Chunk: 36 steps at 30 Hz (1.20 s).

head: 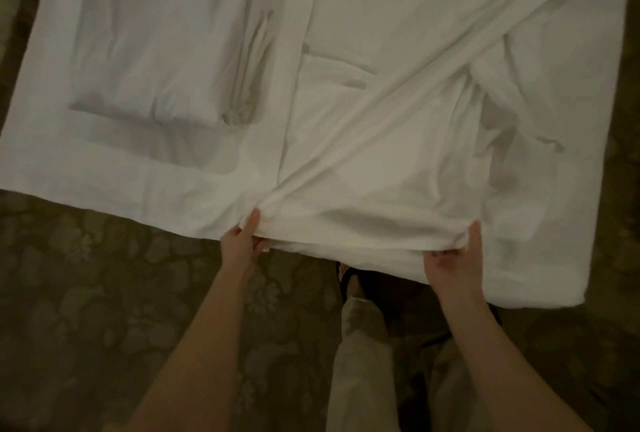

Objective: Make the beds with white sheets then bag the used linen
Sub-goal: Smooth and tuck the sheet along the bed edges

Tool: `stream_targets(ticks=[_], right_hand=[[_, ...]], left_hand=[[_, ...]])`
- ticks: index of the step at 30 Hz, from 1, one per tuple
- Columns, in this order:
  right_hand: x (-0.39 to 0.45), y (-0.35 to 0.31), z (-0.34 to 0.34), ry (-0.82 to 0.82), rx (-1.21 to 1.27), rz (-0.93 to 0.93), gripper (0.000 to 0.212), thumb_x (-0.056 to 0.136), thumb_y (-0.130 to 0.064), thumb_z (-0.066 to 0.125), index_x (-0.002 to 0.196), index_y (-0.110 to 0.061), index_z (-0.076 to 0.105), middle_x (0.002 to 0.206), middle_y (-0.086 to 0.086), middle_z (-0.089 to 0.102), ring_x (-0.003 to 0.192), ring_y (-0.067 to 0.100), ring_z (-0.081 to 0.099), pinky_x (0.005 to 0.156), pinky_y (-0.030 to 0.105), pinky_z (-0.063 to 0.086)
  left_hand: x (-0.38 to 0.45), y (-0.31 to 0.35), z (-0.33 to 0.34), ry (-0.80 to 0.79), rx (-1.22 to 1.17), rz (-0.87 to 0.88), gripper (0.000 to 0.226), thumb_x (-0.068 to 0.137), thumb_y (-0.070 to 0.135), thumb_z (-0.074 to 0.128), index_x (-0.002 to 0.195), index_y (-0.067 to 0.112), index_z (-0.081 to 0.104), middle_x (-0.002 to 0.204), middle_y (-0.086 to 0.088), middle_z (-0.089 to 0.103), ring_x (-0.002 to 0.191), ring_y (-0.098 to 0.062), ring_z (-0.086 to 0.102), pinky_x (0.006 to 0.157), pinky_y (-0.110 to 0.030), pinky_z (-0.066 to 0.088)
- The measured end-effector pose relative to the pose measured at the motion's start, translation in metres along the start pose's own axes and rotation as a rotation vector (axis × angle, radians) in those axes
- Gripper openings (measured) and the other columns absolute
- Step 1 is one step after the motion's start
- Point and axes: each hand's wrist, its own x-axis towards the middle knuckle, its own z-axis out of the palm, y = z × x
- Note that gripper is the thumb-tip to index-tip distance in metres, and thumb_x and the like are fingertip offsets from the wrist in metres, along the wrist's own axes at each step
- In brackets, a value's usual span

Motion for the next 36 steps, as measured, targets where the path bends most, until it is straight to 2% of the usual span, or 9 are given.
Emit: stream_targets(ticks=[3,6,10,12,18,25,28,31,36], right_hand=[[0.004,-0.014,0.005,-0.057,0.101,-0.036,0.043,0.092,-0.031,0.064,0.131,-0.016,0.058,0.124,0.003,0.066,0.113,0.016,0.064,0.097,0.029,0.051],[-0.006,-0.022,0.003,-0.012,0.111,-0.071,0.035,0.092,-0.022,0.065,0.125,-0.013,0.063,0.117,0.002,0.069,0.106,0.011,0.066,0.089,0.024,0.054],[-0.018,-0.013,-0.029,0.178,0.023,-0.027,0.058,0.069,-0.021,0.079,0.124,-0.017,0.061,0.1,-0.003,0.072,0.086,0.006,0.068,0.085,0.022,0.056],[-0.016,-0.012,-0.036,0.205,-0.026,-0.014,0.057,0.071,-0.02,0.078,0.124,-0.015,0.06,0.086,-0.004,0.074,0.078,0.005,0.07,0.079,0.021,0.057],[-0.005,-0.022,-0.028,0.079,0.111,0.034,0.046,0.085,-0.036,0.071,0.125,-0.017,0.061,0.116,0.003,0.07,0.105,0.016,0.067,0.087,0.028,0.055],[-0.006,-0.044,-0.033,0.136,0.396,-0.102,0.055,0.08,-0.033,0.078,0.129,-0.018,0.059,0.118,0.002,0.068,0.11,0.015,0.062,0.081,0.027,0.056],[-0.01,-0.052,-0.03,0.142,0.311,-0.068,0.058,0.081,-0.041,0.074,0.132,-0.022,0.055,0.115,0.001,0.067,0.101,0.016,0.064,0.071,0.027,0.057],[-0.011,-0.063,-0.023,0.073,0.108,-0.077,0.071,0.074,-0.05,0.077,0.136,-0.026,0.051,0.124,0.0,0.064,0.112,0.017,0.06,0.091,0.03,0.052],[-0.017,-0.091,-0.021,0.022,0.173,-0.099,0.034,0.092,-0.027,0.063,0.123,-0.012,0.063,0.114,0.005,0.071,0.102,0.016,0.069,0.086,0.029,0.056]], left_hand=[[0.001,0.012,-0.006,0.035,-0.134,0.032,0.013,0.093,0.019,0.061,0.096,0.006,0.059,0.101,-0.003,0.064,0.091,-0.015,0.063,0.075,-0.027,0.058],[0.012,0.021,-0.013,0.037,-0.132,0.042,0.023,0.094,0.018,0.06,0.108,0.0,0.058,0.101,-0.005,0.065,0.09,-0.015,0.064,0.074,-0.028,0.056],[0.012,0.002,-0.003,0.059,-0.116,-0.032,0.026,0.096,0.023,0.058,0.107,-0.001,0.058,0.098,-0.008,0.065,0.084,-0.019,0.064,0.064,-0.028,0.057],[0.005,-0.013,0.007,0.046,-0.195,-0.084,0.02,0.096,0.025,0.058,0.1,0.006,0.06,0.098,-0.008,0.066,0.083,-0.019,0.064,0.061,-0.028,0.058],[-0.012,-0.026,0.038,0.087,-0.463,-0.164,0.017,0.091,0.023,0.066,0.1,0.01,0.062,0.106,-0.008,0.067,0.094,-0.021,0.065,0.072,-0.031,0.057],[0.004,-0.002,0.032,0.217,-0.398,-0.083,0.01,0.093,0.024,0.063,0.092,0.015,0.058,0.115,-0.005,0.064,0.086,-0.015,0.064,0.065,-0.027,0.057],[0.003,0.006,0.031,0.213,-0.405,-0.053,0.016,0.093,0.027,0.062,0.098,0.014,0.055,0.107,-0.003,0.064,0.085,-0.015,0.064,0.065,-0.029,0.059],[0.0,0.008,0.03,0.169,-0.416,-0.038,0.024,0.092,0.031,0.063,0.108,0.016,0.055,0.105,-0.002,0.065,0.092,-0.017,0.066,0.076,-0.033,0.059],[-0.005,0.011,0.037,0.161,-0.406,0.01,0.023,0.093,0.031,0.062,0.11,0.015,0.059,0.107,-0.001,0.066,0.089,-0.014,0.066,0.07,-0.028,0.06]])
